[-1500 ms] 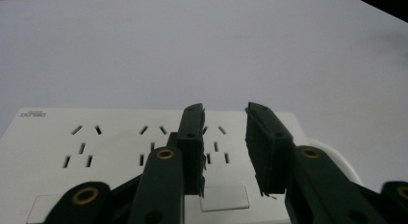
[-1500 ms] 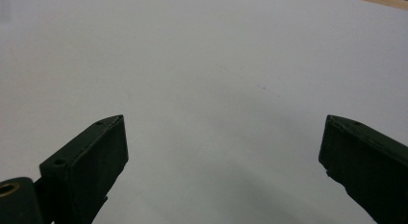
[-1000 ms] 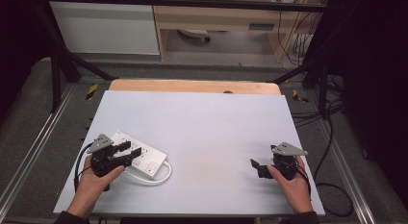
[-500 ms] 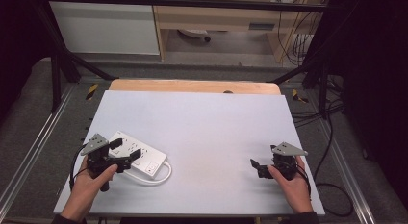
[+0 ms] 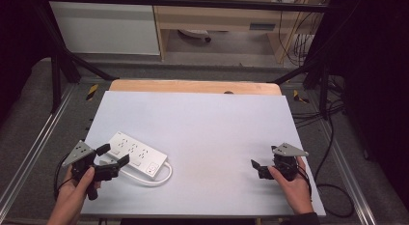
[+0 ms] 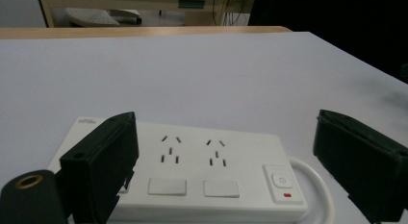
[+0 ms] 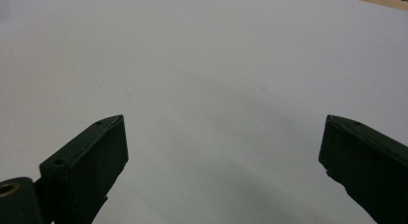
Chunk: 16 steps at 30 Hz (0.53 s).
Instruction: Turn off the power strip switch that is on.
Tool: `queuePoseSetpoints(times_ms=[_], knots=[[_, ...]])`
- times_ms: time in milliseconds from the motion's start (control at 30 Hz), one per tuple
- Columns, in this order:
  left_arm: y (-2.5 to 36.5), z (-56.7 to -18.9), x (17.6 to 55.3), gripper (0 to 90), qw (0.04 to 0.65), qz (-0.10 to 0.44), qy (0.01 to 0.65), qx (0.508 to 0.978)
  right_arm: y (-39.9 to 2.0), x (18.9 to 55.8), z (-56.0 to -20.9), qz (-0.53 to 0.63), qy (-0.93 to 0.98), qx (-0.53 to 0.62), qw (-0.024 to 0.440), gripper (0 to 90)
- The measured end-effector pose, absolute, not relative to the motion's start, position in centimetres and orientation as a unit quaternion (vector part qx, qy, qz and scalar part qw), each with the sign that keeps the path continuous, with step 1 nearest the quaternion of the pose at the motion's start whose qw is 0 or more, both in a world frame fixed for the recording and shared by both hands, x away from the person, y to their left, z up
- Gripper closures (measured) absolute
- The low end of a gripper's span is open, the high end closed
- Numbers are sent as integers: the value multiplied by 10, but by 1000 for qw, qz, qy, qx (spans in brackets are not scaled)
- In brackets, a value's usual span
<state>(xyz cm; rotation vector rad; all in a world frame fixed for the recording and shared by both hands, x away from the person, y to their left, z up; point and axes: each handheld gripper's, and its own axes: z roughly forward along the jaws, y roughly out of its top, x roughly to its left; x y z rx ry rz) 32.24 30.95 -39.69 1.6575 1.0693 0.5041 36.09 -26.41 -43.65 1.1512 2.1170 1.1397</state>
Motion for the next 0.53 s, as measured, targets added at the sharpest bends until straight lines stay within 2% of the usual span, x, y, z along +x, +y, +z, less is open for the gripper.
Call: queuePoseSetpoints(times_ms=[533], knots=[[331,-418,314,91,516,220,466,684,-266,362,-439,406,771,430,237,28]])
